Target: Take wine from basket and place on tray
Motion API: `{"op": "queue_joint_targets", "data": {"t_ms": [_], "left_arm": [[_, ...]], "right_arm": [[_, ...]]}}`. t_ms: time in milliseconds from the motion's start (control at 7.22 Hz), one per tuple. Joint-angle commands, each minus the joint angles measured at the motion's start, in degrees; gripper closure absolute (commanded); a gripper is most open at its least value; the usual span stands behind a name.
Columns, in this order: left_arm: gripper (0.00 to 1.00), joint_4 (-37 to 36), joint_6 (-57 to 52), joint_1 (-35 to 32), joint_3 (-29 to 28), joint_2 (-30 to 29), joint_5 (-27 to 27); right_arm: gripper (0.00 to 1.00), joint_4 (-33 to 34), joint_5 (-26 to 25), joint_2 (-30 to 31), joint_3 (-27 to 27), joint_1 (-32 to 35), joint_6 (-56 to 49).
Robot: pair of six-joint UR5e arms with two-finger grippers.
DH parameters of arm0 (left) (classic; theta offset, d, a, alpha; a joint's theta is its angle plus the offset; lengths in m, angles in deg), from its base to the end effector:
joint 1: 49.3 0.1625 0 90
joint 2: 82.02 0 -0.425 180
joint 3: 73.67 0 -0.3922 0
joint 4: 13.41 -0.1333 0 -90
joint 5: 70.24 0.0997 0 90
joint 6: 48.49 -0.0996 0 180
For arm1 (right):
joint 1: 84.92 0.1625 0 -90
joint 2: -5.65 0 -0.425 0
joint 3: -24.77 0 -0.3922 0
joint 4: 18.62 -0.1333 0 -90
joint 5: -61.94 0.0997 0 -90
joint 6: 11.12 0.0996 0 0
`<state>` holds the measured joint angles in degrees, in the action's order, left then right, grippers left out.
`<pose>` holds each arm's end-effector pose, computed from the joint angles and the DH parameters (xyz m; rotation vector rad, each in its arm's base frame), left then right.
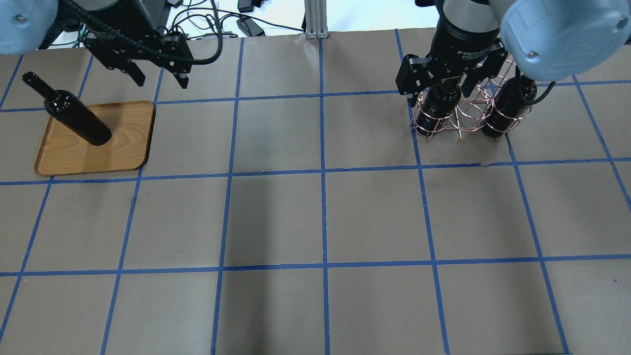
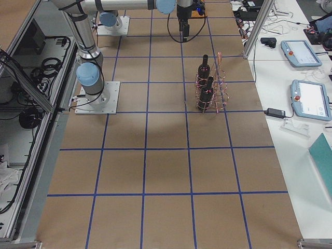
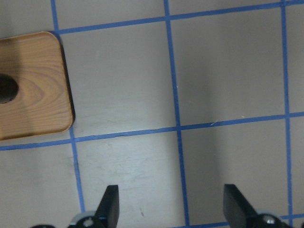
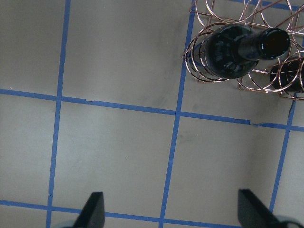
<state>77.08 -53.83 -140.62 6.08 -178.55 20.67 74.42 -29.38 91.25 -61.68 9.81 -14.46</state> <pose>-0.1442 -0.5417 0.5164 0.1807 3.1173 -0.0871 0.1741 -0.5156 0.4847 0.2187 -3.1108 0.0600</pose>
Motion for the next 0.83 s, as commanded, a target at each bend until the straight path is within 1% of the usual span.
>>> {"op": "queue_joint_targets", "data": {"t_ms": [0,277,416,554,693], "left_arm": [[0.13,-0.1,1.7,-4.6,0.2,1.9,-0.6],[0.13,-0.4,1.6,-4.1,0.3,2.2,-0.2],[0.07,-0.4,1.6,-4.0,0.8,2.2,0.1],[0.05,-0.9,1.1,-4.0,2.9,2.4,0.1],[0.00,-2.5,0.6,-3.9,4.1,2.6,-0.2]], "right_arm": [[0.00,-0.6,0.1,0.0,0.0,-0.1,0.0],[0.00,-0.6,-0.1,0.0,0.0,-0.1,0.0],[0.00,-0.6,-0.1,0.1,0.0,-0.1,0.0],[0.00,-0.6,-0.1,0.1,0.0,-0.1,0.0],[0.00,-0.6,0.0,0.1,0.0,-0.1,0.3]]}}
